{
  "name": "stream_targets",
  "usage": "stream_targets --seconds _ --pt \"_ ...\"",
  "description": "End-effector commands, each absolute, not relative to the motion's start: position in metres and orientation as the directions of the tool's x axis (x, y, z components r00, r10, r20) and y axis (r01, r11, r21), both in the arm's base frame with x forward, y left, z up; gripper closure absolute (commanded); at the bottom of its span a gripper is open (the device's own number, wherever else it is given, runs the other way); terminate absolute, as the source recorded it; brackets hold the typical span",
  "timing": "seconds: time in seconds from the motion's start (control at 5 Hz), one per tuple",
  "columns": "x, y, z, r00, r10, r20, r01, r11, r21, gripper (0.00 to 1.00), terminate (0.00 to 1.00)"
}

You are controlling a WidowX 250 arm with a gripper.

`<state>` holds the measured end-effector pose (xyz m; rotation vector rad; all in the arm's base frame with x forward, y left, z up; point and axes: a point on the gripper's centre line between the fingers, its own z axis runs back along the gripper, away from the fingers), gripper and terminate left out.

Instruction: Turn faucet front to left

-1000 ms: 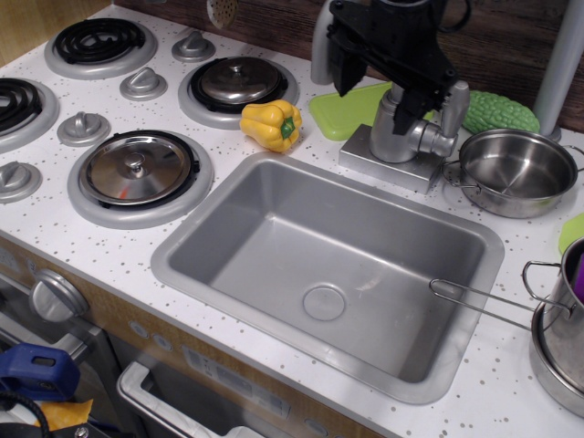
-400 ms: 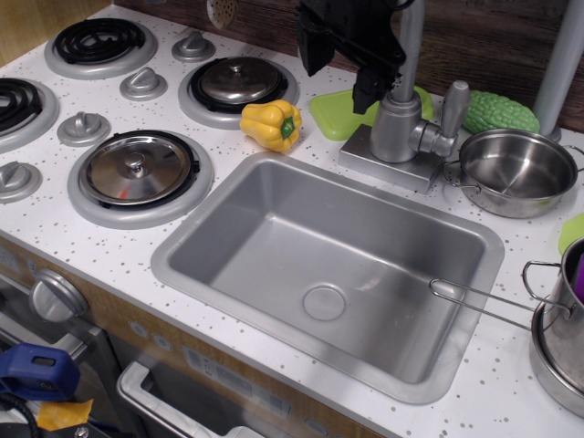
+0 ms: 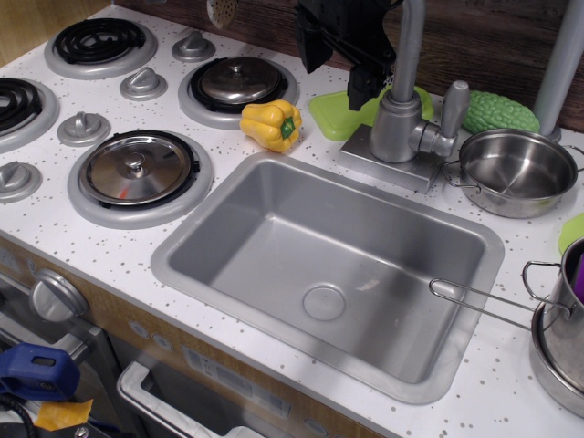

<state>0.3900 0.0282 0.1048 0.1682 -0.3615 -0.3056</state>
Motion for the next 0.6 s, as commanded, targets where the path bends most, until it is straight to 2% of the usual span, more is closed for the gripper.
stream_targets --seconds 0.0,0.2,0.4 --pt "0.4072 0.0404 0.1256 0.858 -0.344 0.382 0.263 0.932 0.250 0.00 0.00" --pt "0.4122 0.0454 0.1268 0.852 -0.357 0.384 0.272 0.927 0.257 0.00 0.00" --pt "0.4152 0.0470 0.1267 0.853 -0.354 0.384 0.270 0.928 0.255 0.00 1.00"
